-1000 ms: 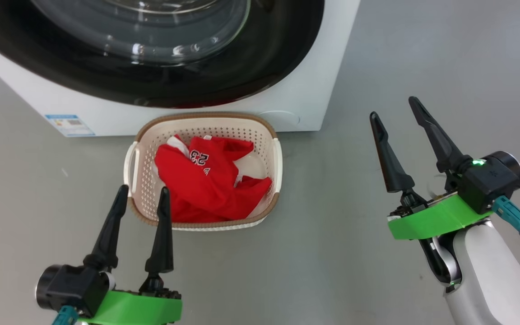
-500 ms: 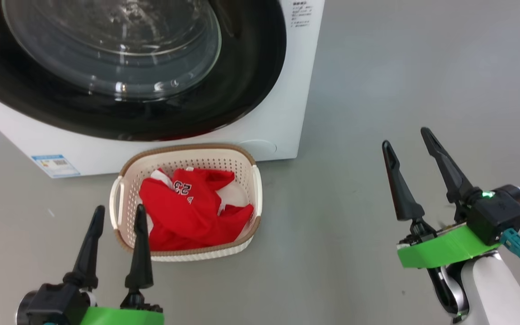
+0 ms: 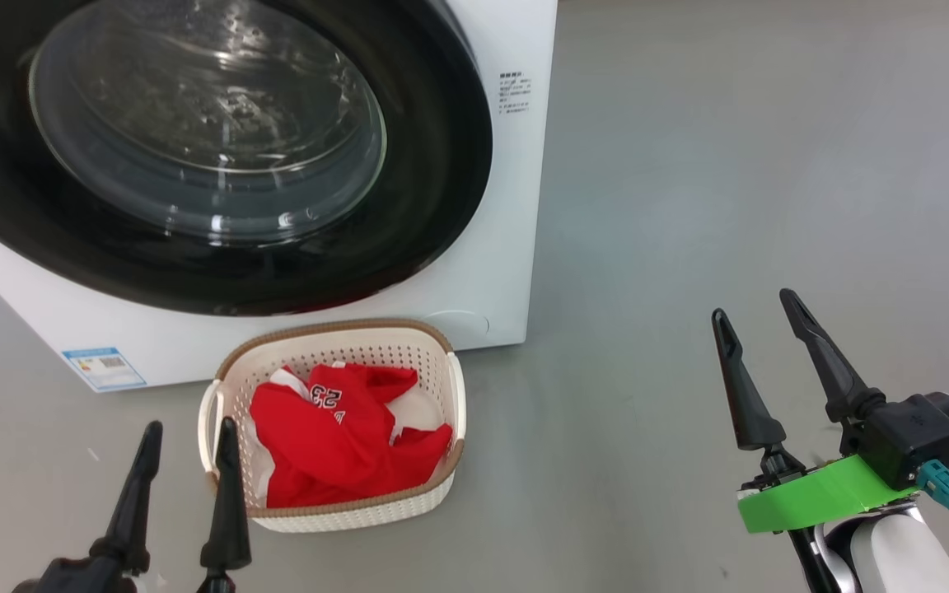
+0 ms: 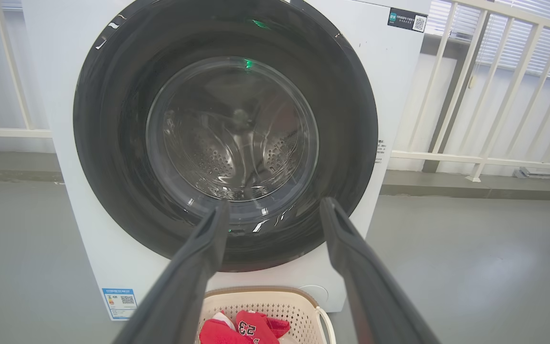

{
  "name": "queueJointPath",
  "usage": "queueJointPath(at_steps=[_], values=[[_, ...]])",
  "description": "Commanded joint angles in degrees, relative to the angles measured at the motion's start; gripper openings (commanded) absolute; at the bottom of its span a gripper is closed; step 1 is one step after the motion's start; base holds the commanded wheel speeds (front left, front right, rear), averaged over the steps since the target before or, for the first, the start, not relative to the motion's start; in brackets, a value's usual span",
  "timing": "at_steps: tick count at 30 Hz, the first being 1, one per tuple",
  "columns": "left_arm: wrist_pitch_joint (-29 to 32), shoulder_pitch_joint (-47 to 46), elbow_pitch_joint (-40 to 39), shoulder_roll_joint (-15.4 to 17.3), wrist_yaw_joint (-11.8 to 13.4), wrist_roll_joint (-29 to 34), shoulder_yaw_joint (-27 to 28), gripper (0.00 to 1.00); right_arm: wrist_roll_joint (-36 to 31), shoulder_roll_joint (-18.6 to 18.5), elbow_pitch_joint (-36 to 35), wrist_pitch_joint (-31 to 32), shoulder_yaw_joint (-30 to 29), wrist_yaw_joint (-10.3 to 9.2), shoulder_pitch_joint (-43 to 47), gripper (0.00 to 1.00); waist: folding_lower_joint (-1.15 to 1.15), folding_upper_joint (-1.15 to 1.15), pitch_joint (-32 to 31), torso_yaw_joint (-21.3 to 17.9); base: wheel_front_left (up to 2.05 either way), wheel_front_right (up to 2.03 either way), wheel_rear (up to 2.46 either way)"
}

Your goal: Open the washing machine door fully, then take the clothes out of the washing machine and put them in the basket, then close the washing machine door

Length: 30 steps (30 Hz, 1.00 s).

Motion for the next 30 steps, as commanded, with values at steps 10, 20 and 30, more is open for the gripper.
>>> queueJointPath(at_steps=[10,20,30], values=[[1.1,2.4,-2.5,1.7,1.4,-0.8,2.8,1.00,2.2,0.1,-1.1,-0.1,1.5,-0.22,3.3,1.00,0.00,0.00,-4.1,-1.0,0.00,0.00,0.00],[1.9,3.2,-3.1,2.2,2.1,-1.1,2.9,1.00,2.1,0.1,-1.6,-0.1,1.3,-0.22,3.8,1.00,0.00,0.00,-4.3,-1.2,0.00,0.00,0.00],[2.1,3.1,-3.0,2.8,2.5,-0.8,2.5,1.00,2.0,0.1,-1.8,-0.1,1.4,-0.22,3.9,1.00,0.00,0.00,-4.4,-0.7,0.00,0.00,0.00]])
